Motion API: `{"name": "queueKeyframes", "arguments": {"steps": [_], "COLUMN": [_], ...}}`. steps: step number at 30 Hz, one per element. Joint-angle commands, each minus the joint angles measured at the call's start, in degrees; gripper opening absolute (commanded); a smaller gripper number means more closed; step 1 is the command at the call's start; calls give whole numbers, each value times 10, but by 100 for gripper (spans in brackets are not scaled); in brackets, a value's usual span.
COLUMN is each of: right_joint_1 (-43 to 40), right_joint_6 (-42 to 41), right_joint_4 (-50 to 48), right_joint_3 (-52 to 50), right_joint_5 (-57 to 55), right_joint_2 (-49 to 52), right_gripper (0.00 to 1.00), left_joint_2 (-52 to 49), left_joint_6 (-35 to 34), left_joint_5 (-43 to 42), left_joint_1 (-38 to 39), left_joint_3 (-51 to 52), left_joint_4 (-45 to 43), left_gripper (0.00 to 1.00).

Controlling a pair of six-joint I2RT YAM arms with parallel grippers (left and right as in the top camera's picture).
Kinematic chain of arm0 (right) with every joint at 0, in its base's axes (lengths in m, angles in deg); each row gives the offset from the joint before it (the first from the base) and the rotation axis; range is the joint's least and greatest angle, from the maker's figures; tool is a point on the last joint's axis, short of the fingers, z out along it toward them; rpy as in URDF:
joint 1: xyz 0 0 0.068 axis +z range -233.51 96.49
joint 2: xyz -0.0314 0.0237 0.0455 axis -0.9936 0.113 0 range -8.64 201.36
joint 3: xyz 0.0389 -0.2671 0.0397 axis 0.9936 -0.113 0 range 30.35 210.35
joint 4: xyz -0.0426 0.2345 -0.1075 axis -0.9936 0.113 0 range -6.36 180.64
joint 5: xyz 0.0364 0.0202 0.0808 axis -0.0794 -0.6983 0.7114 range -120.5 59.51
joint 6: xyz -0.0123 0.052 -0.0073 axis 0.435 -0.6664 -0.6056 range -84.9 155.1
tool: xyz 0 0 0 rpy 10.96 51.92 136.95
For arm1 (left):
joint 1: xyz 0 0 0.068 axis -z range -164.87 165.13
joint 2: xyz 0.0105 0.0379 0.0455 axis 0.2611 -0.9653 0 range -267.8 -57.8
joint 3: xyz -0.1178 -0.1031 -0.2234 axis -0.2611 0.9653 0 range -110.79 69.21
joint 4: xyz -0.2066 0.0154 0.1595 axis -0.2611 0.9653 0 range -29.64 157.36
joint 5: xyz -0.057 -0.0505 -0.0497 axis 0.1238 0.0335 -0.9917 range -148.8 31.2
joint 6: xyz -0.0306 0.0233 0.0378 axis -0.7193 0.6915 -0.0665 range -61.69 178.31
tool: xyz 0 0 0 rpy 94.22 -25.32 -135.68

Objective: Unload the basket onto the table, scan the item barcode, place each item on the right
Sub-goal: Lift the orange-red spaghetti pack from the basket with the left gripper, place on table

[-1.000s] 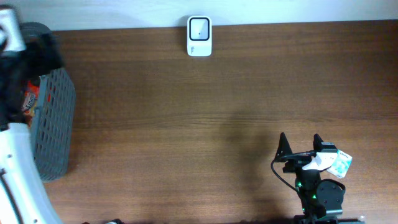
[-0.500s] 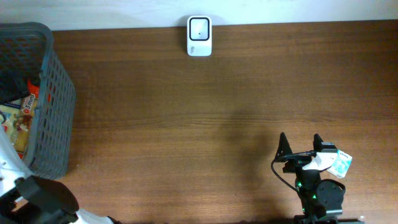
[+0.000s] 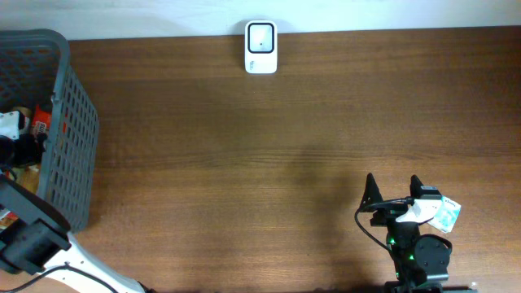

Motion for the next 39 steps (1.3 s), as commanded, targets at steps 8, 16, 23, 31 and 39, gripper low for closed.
{"name": "queueKeyframes", "arguments": {"steps": [8,16,23,31,39], "right_joint_1": [3,3,3,3,3], "right_joint_6": [0,0,0,0,0], "right_joint_4": [2,2,2,2,2], "right_joint_3": [-5,-5,-5,-5,-5], "right_joint_5": [-5,-5,-5,-5,-5], "right_joint_2": [-4,-4,-4,-4,-4], "right_gripper": [99,99,99,99,99], "left_joint_2": [-83,-96,-50,-11,-17], "left_joint_6": [17,1,-155,-178,-185], "left_joint_5": [-99,-111,-178,-364,-250], "left_joint_1": [-5,-4,-4,114,438], "left_joint_3": [-34,-73,-439,-678,-558], "left_joint_4": [64,87,188,280,311], "left_gripper": [80,0,0,0,0]}}
